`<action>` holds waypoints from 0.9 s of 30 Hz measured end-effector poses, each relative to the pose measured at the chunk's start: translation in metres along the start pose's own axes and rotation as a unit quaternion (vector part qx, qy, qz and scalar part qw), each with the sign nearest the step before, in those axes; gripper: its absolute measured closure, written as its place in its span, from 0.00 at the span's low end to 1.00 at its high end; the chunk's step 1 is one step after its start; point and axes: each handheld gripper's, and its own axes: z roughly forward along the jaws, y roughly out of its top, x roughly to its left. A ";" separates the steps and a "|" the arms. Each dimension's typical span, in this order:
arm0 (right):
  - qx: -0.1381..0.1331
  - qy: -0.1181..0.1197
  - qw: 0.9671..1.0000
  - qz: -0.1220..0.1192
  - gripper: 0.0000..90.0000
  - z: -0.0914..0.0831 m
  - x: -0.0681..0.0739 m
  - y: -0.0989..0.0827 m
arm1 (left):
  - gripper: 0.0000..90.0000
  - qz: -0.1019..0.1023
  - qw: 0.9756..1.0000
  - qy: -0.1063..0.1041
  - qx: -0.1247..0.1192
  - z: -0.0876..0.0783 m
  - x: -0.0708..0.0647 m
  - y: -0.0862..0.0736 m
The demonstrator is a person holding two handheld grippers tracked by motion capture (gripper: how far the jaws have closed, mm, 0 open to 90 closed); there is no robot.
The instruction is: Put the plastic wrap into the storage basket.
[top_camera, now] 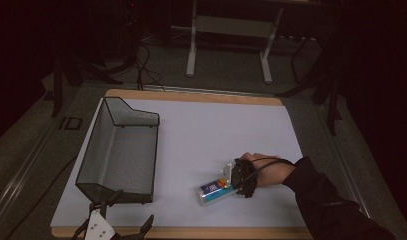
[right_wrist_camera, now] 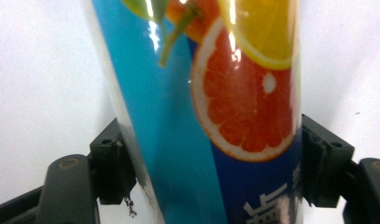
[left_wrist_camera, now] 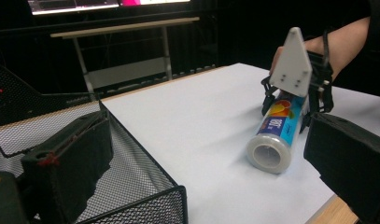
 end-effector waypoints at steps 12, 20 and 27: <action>0.002 -0.029 0.999 0.018 0.34 -0.007 0.012 0.002 | 0.02 0.005 1.000 0.001 0.002 0.001 -0.001 0.000; -0.032 -0.034 0.995 0.085 0.35 -0.031 0.000 -0.004 | 0.02 0.006 1.000 0.002 0.001 0.001 -0.001 0.000; -0.102 -0.068 0.983 0.138 0.35 -0.060 -0.015 -0.012 | 0.02 0.007 1.000 0.000 -0.002 0.001 -0.001 0.000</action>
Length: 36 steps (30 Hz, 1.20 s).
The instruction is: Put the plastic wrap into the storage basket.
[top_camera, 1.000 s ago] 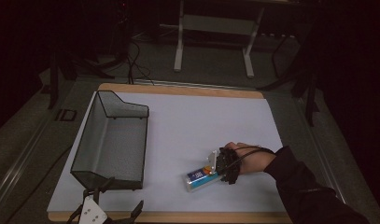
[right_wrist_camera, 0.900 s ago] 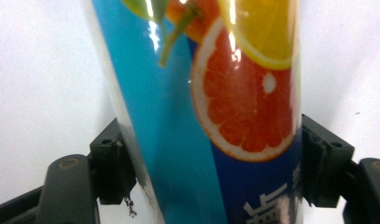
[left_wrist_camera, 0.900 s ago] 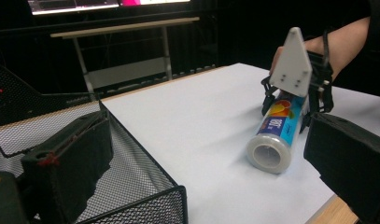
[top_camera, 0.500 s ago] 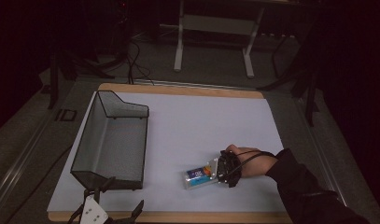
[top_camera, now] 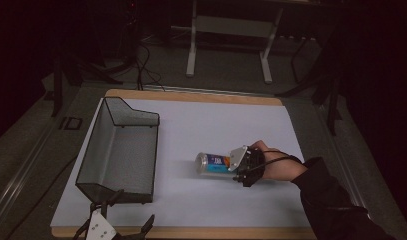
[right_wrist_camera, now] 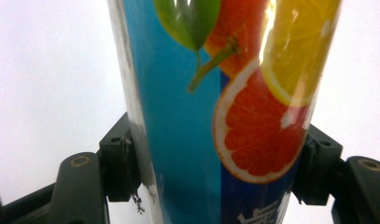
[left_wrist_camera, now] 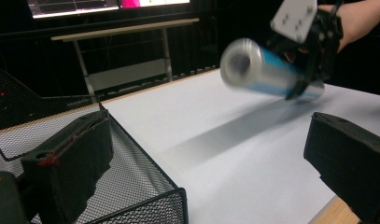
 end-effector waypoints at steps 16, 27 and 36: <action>-0.227 -0.060 0.961 0.143 0.36 -0.055 -0.035 0.005 | 0.02 0.001 1.000 -0.002 -0.002 0.000 0.000 0.000; -0.287 -0.076 0.938 0.180 0.36 -0.072 -0.044 0.027 | 0.02 0.002 1.000 -0.003 -0.003 0.000 -0.001 0.000; -0.285 -0.067 0.933 0.209 0.36 -0.060 -0.036 0.080 | 0.02 0.003 1.000 -0.004 -0.003 0.000 -0.001 0.000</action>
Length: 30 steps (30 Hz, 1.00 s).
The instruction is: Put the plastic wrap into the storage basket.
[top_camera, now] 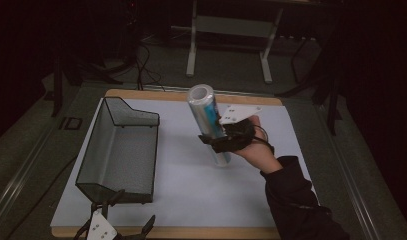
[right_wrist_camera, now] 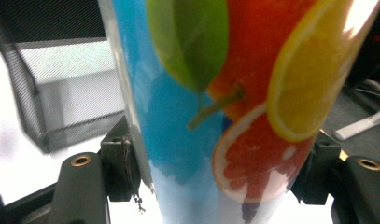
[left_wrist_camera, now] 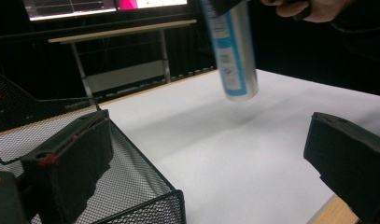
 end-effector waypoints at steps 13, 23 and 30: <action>-0.042 0.048 0.995 0.083 0.36 0.034 0.018 0.047 | 0.02 0.002 1.000 -0.002 0.000 -0.002 0.000 0.000; -0.069 0.059 0.986 0.137 0.36 0.050 0.022 0.079 | 0.02 0.003 1.000 -0.003 -0.001 -0.002 0.000 0.000; -0.081 0.102 0.971 0.201 0.36 0.076 0.029 0.092 | 0.02 0.003 1.000 -0.004 -0.002 -0.003 0.000 0.000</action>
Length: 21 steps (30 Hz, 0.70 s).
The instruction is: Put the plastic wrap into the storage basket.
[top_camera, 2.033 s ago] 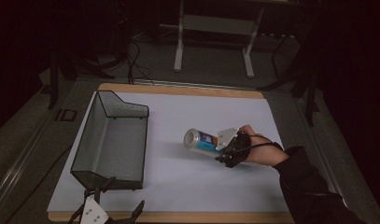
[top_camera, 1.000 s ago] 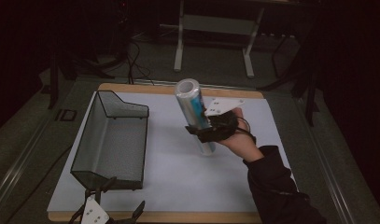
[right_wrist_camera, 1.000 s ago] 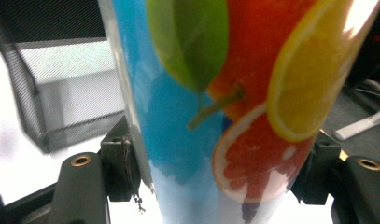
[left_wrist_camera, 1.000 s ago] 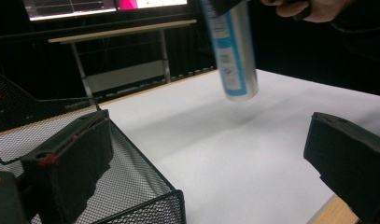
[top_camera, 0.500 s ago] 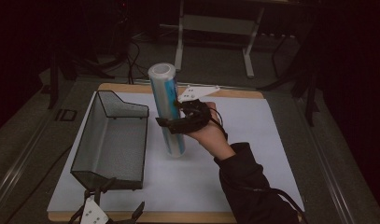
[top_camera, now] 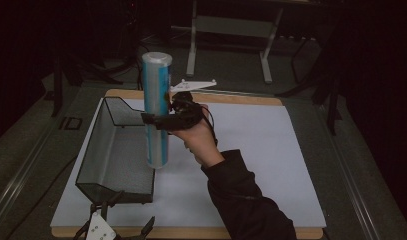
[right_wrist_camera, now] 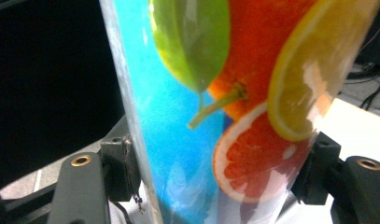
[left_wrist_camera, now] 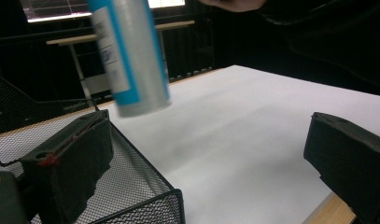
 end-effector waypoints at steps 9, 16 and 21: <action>0.014 0.026 0.999 0.045 0.36 0.034 0.003 -0.009 | 0.02 0.003 1.000 -0.003 0.000 -0.001 0.000 0.000; 0.048 0.040 0.991 0.115 0.36 0.057 -0.007 -0.033 | 0.02 0.002 1.000 -0.006 -0.003 -0.002 0.000 0.000; 0.074 0.022 0.990 0.120 0.36 0.069 -0.008 -0.048 | 0.02 0.003 1.000 -0.006 -0.003 -0.002 0.000 0.000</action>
